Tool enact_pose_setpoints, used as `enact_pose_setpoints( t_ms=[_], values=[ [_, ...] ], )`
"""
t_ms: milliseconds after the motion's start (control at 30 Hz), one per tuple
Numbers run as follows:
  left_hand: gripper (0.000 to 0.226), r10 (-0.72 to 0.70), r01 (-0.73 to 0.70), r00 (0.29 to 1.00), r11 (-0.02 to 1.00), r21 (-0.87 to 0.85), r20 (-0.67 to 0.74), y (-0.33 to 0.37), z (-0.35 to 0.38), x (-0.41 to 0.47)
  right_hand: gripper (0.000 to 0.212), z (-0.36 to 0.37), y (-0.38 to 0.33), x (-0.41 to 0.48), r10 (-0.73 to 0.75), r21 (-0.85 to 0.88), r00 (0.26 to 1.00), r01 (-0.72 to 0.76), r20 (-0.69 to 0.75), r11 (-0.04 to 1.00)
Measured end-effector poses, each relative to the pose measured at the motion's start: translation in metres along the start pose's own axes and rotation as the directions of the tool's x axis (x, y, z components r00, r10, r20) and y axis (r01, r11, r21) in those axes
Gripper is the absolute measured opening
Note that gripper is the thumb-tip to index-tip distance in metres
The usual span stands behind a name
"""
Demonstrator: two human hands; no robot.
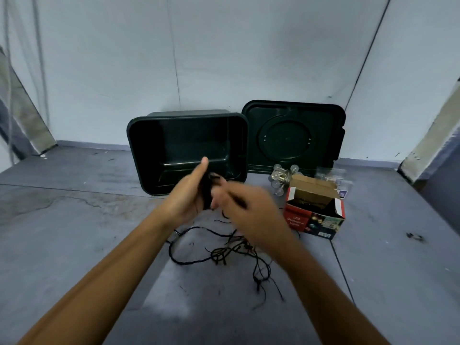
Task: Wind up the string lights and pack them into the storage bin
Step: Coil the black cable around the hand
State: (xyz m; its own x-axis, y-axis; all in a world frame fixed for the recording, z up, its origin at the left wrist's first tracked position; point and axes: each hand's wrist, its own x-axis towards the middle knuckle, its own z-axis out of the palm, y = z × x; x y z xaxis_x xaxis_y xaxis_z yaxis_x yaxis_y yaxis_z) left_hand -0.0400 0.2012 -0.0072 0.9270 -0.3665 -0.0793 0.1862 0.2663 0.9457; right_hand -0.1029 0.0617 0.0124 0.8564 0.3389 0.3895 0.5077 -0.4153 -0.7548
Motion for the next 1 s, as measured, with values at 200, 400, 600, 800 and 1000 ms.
enact_pose_setpoints(
  t_ms=[200, 400, 600, 800, 1000],
  values=[
    [0.067, -0.091, 0.086, 0.942, 0.996, 0.031, 0.322, -0.016, 0.033, -0.021, 0.045, -0.026, 0.024, 0.052, 0.218, 0.254, 0.976, -0.212, 0.007, 0.944],
    [0.044, 0.106, -0.047, 0.964, 0.971, -0.236, 0.244, 0.012, 0.031, -0.01, 0.04, 0.006, 0.061, 0.023, 0.398, 0.552, 0.902, -0.42, 0.167, 0.72],
    [0.055, 0.185, -0.136, 0.981, 0.871, -0.472, 0.059, 0.056, 0.01, 0.011, 0.034, 0.033, 0.072, -0.021, 0.44, 0.434, 0.881, -0.47, 0.173, 0.769],
    [0.062, 0.19, -0.199, 0.98, 0.918, -0.342, -0.06, 0.04, 0.003, 0.024, 0.022, 0.013, 0.034, -0.027, 0.281, 0.16, 0.922, -0.329, 0.265, 0.931],
    [0.061, 0.024, -0.043, 0.993, 0.984, 0.173, 0.113, -0.005, 0.019, 0.006, 0.034, -0.021, -0.001, 0.011, 0.073, 0.01, 0.997, -0.073, 0.009, 0.997]
  ],
)
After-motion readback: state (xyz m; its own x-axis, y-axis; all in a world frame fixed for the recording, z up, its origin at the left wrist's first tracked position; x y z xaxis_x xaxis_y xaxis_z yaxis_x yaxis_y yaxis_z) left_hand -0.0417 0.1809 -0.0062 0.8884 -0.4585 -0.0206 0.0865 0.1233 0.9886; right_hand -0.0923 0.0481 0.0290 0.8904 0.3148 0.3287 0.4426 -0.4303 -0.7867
